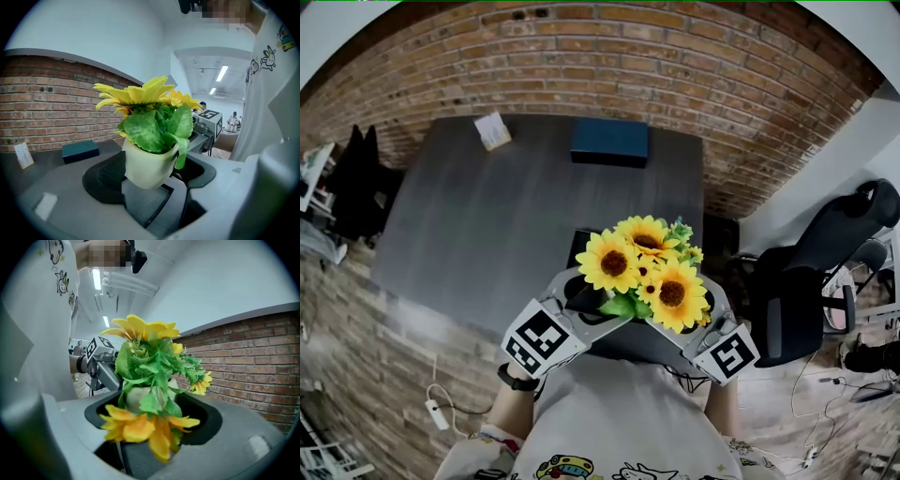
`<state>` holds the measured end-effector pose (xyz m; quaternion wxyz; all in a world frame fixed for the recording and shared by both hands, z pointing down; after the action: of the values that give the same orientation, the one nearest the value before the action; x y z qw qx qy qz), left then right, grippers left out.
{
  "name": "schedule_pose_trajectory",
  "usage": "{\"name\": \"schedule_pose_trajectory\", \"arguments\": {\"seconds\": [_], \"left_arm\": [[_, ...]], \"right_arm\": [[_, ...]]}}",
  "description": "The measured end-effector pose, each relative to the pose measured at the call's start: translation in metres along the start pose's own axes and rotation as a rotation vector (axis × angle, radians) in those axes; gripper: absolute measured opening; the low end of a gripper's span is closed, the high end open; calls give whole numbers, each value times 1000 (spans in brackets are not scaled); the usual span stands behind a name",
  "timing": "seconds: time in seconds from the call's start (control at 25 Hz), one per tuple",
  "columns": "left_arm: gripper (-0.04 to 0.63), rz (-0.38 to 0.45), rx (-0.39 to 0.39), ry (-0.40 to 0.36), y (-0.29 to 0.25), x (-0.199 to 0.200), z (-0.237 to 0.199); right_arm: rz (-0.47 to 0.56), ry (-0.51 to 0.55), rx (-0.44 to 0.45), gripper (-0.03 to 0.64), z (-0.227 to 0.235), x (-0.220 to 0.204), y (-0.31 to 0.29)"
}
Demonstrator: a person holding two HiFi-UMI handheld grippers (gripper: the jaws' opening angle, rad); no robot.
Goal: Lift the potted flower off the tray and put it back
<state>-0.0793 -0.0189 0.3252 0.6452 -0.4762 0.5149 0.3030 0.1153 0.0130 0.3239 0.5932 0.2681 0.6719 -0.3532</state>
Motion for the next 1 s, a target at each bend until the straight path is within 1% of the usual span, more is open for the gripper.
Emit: {"name": "schedule_pose_trajectory", "arguments": {"seconds": [0.16, 0.52, 0.64, 1.0], "left_arm": [[362, 2, -1, 11, -4, -3, -3], [362, 15, 13, 10, -3, -7, -4], [362, 13, 16, 19, -1, -5, -1], [360, 5, 21, 37, -2, -5, 2]], "right_arm": [[-16, -27, -2, 370, 3, -5, -2], [-47, -48, -6, 370, 5, -12, -3], [-29, -46, 4, 369, 4, -8, -2], [-20, -61, 23, 368, 4, -8, -1]]}}
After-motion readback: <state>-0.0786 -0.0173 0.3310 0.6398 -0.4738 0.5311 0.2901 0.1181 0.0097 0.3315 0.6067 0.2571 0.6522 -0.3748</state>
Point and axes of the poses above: the fingertips, and each gripper's own axes: y backward along the fingers, z to its right, x out of its top, the point moved 9 cm from there along y, backward along the fingers, and after that the axes turned 6 degrees about -y, right-handed, at the moved point
